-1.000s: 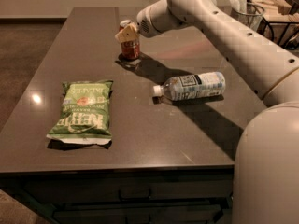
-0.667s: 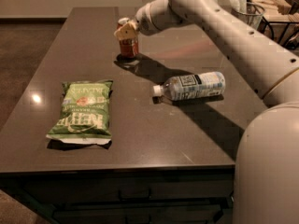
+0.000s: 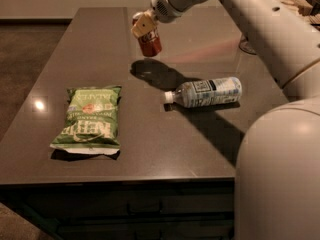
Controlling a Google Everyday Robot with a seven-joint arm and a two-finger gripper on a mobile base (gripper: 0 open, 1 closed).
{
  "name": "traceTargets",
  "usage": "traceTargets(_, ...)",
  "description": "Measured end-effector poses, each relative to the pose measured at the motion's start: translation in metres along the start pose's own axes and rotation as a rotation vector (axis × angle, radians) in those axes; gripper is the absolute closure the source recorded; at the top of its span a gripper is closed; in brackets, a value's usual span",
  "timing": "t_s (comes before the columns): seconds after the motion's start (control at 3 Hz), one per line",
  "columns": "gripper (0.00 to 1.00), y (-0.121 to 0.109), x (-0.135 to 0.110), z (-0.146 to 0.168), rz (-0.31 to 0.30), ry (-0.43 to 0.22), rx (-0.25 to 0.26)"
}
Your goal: Knock coke can over
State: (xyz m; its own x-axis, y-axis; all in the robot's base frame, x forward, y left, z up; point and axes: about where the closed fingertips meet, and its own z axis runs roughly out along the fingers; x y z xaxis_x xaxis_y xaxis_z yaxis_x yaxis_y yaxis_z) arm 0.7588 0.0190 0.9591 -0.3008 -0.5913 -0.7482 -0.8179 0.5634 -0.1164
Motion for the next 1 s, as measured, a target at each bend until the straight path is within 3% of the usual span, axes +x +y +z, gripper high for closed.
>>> traceTargets(0.33,1.0,0.0,0.023,-0.011,-0.055,0.15,-0.023)
traceTargets(0.67,1.0,0.006,0.048,-0.016,-0.134,0.303,-0.081)
traceTargets(1.0,0.81,0.014,0.074,-0.02,-0.223,0.449,-0.143)
